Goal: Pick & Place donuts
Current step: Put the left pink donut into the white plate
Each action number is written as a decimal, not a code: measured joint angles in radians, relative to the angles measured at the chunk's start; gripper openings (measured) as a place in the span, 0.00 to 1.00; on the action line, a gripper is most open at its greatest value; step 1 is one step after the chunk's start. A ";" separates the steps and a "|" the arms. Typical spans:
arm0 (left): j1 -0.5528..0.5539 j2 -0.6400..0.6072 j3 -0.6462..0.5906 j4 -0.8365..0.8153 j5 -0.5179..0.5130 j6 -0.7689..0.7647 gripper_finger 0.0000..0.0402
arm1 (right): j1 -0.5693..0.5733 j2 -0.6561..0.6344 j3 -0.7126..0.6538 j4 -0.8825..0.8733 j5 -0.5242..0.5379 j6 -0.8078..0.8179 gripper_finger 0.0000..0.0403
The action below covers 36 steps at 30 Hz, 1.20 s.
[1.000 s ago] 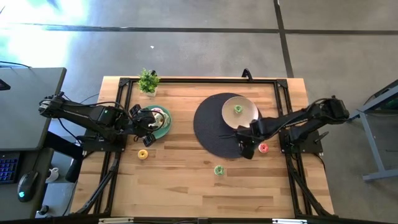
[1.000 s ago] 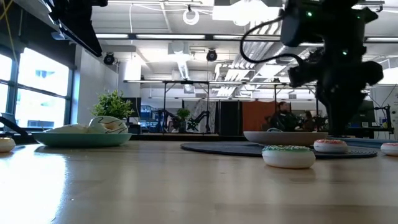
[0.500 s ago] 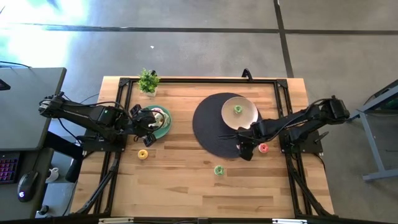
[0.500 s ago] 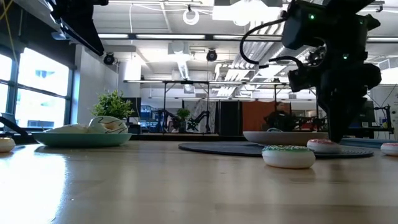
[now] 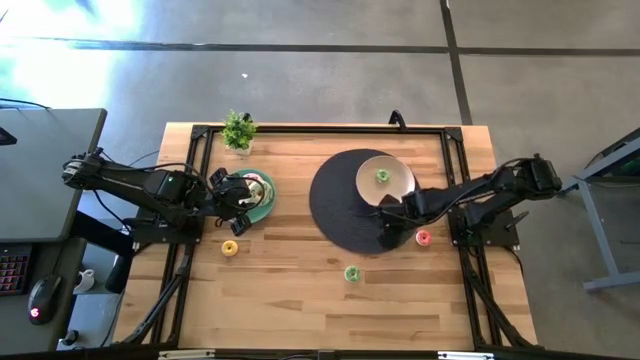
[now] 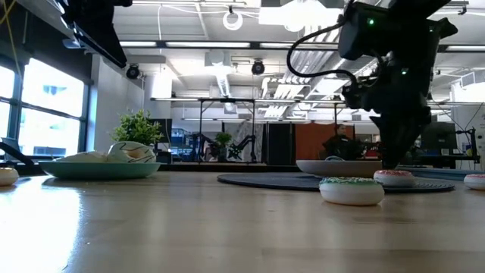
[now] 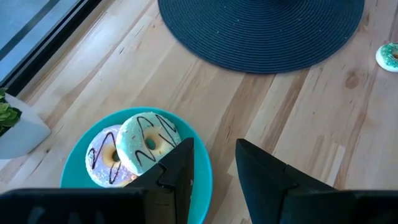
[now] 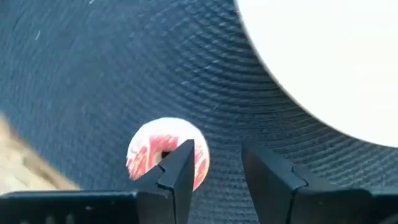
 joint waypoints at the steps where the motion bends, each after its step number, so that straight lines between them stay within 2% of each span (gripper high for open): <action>1: 0.000 0.000 0.000 -0.001 0.000 0.000 0.29 | -0.007 0.000 0.000 -0.001 -0.007 0.010 0.32; 10: 0.000 0.000 0.000 -0.002 -0.001 0.010 0.29 | -0.021 0.000 0.000 -0.003 -0.104 0.016 0.32; 22: 0.000 0.000 0.000 -0.002 -0.004 0.027 0.29 | -0.015 0.087 0.003 0.031 -0.095 0.007 0.32; 26: 0.000 0.000 0.000 -0.002 -0.004 0.027 0.29 | -0.015 0.106 0.004 0.034 -0.112 0.005 0.24; 31: 0.000 0.000 0.000 -0.002 -0.004 0.027 0.29 | -0.015 0.075 0.034 -0.002 -0.170 0.004 0.05; 33: 0.000 0.000 0.000 -0.002 -0.004 0.027 0.29 | -0.017 0.057 0.078 -0.040 -0.154 -0.003 0.03; 36: 0.000 0.000 0.000 -0.002 -0.020 0.027 0.29 | -0.029 0.039 0.156 -0.153 -0.035 -0.051 0.07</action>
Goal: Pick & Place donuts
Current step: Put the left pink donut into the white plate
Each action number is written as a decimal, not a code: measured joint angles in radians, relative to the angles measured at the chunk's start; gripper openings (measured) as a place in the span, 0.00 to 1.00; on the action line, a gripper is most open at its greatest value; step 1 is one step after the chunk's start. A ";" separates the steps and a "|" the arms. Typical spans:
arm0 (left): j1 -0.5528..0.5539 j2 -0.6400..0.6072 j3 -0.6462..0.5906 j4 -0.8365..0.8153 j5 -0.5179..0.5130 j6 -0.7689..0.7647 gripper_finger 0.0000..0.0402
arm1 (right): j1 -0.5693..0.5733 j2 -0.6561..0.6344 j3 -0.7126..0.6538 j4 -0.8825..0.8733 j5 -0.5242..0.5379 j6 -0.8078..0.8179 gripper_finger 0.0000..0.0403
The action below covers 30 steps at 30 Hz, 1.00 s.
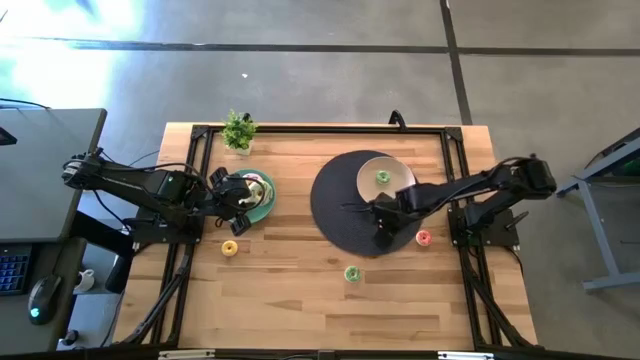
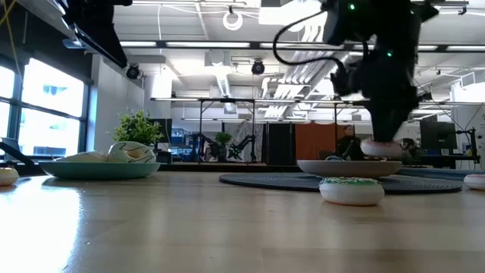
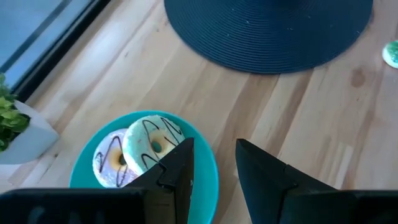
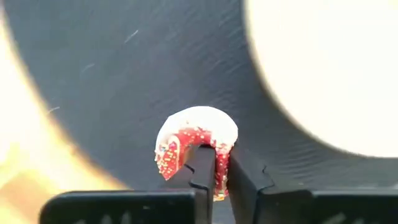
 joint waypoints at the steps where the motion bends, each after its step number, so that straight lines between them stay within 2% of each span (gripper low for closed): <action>1: 0.000 0.000 0.000 0.000 -0.005 0.000 0.29 | -0.008 -0.005 0.026 -0.033 0.060 -0.024 0.08; 5: 0.000 0.000 0.000 0.001 -0.012 0.000 0.29 | -0.078 -0.011 0.089 -0.094 0.361 -0.095 0.06; 8: 0.000 0.000 0.000 0.008 -0.004 0.000 0.29 | -0.177 -0.011 0.078 -0.079 0.467 -0.109 0.02; 10: 0.000 0.000 0.000 0.008 0.001 -0.001 0.29 | -0.252 -0.011 0.049 -0.052 0.440 -0.111 0.02; 13: 0.000 0.000 0.000 0.008 0.002 -0.001 0.29 | -0.345 -0.011 -0.010 0.003 0.318 -0.137 0.05; 17: 0.000 0.000 0.000 0.008 0.002 -0.001 0.29 | -0.406 -0.010 -0.103 0.120 0.189 -0.182 0.05; 22: 0.000 0.000 0.000 0.008 0.001 -0.001 0.29 | -0.428 -0.010 -0.173 0.218 0.176 -0.224 0.07; 30: 0.000 0.000 0.000 0.008 0.001 -0.001 0.29 | -0.460 -0.010 -0.122 0.190 0.162 -0.283 0.25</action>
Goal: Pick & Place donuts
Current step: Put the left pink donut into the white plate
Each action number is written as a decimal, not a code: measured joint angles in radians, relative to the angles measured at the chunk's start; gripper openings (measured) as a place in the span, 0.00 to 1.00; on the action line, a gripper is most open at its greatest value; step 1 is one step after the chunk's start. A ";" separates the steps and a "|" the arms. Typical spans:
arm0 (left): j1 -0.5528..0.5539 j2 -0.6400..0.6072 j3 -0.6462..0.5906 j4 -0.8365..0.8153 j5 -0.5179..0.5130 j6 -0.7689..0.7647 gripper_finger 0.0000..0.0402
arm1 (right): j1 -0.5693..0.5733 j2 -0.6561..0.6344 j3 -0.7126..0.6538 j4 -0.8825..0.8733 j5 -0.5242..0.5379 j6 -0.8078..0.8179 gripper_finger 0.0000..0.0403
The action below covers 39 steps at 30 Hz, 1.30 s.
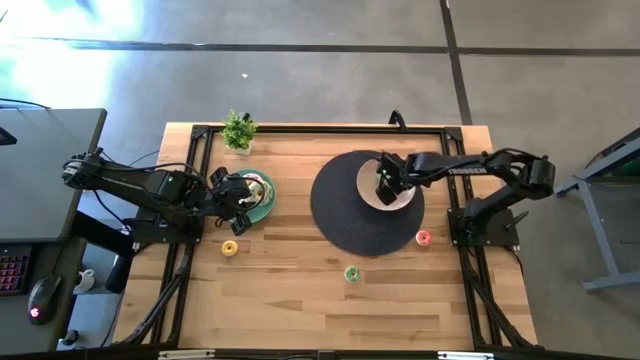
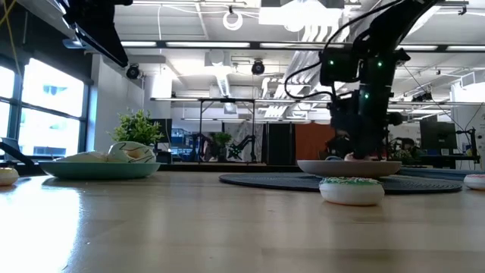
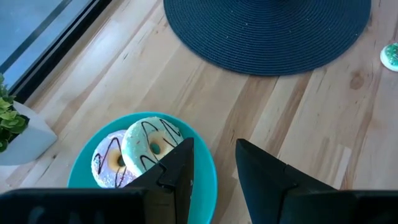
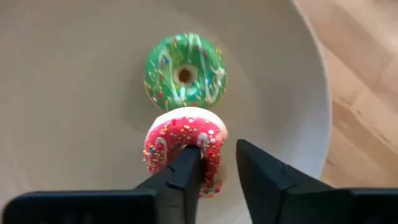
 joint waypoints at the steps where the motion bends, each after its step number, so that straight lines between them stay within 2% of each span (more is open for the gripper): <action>1: 0.000 0.000 0.000 0.000 0.000 0.000 0.29 | -0.003 0.000 0.013 -0.012 -0.001 -0.002 0.27; 9: 0.000 0.000 0.000 0.000 0.000 0.000 0.29 | -0.001 0.000 0.142 -0.205 0.043 -0.002 0.38; 12: 0.000 0.000 0.000 0.000 0.001 0.000 0.29 | 0.014 0.000 0.119 -0.149 0.046 -0.005 0.38; 16: 0.000 0.000 0.000 0.000 0.019 0.000 0.29 | 0.021 0.000 0.082 -0.092 -0.098 -0.107 0.36; 20: 0.000 0.000 0.000 0.000 0.022 0.000 0.29 | 0.019 0.000 0.078 -0.100 0.032 -0.045 0.34; 24: 0.000 0.000 0.000 0.000 0.022 0.000 0.29 | 0.012 -0.013 0.076 -0.033 -0.067 -0.151 0.34; 27: 0.000 0.000 0.000 0.000 0.021 0.000 0.29 | 0.007 -0.014 0.078 -0.048 0.032 -0.087 0.33; 29: 0.000 0.000 0.000 0.009 0.019 0.000 0.29 | 0.004 -0.014 0.076 -0.048 0.016 -0.061 0.33; 32: 0.000 -0.001 -0.031 0.146 -0.054 0.019 0.29 | 0.008 -0.018 0.077 0.018 -0.110 -0.104 0.33; 36: 0.019 0.030 -0.121 0.419 -0.178 0.102 0.29 | 0.006 -0.019 0.078 0.021 -0.051 -0.107 0.33; 39: 0.096 0.094 -0.157 0.567 -0.123 0.111 0.29 | -0.001 -0.019 0.078 0.017 -0.045 -0.117 0.33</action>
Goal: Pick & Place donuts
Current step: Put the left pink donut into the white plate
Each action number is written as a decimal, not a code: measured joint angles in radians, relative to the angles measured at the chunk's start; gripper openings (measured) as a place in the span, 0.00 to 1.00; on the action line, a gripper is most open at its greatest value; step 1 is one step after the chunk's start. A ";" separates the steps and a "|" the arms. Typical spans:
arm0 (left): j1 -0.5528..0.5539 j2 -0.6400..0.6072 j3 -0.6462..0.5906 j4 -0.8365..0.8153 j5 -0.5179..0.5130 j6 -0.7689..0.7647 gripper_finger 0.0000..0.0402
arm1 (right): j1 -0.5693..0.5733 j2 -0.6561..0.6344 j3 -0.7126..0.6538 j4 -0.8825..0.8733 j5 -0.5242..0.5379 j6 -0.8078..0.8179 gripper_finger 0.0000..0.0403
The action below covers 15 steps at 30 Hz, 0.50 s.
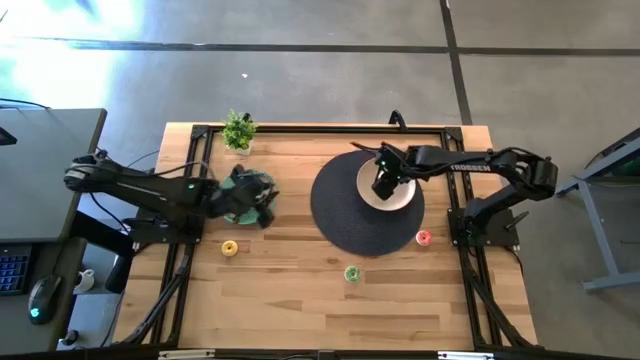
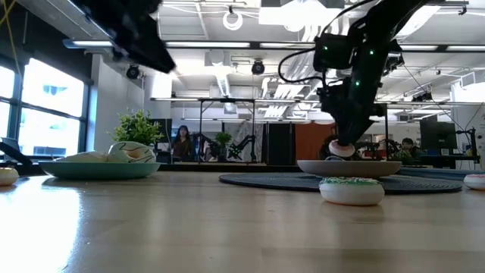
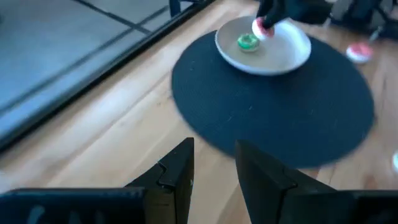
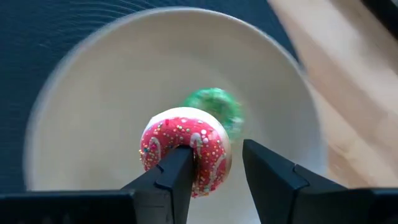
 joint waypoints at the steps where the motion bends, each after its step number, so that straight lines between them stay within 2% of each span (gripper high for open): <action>1: 0.029 0.031 -0.007 0.066 0.042 0.008 0.29 | 0.000 0.000 0.000 0.003 -0.012 -0.003 0.33; 6: 0.161 0.228 -0.013 0.453 0.300 0.110 0.29 | 0.003 0.000 0.000 0.007 -0.054 -0.002 0.33; 10: 0.239 0.408 0.008 0.745 0.421 0.126 0.28 | 0.011 0.000 0.000 0.007 -0.062 0.008 0.33; 15: 0.304 0.618 0.117 0.800 0.513 0.106 0.28 | 0.028 0.000 0.000 0.036 -0.137 0.038 0.33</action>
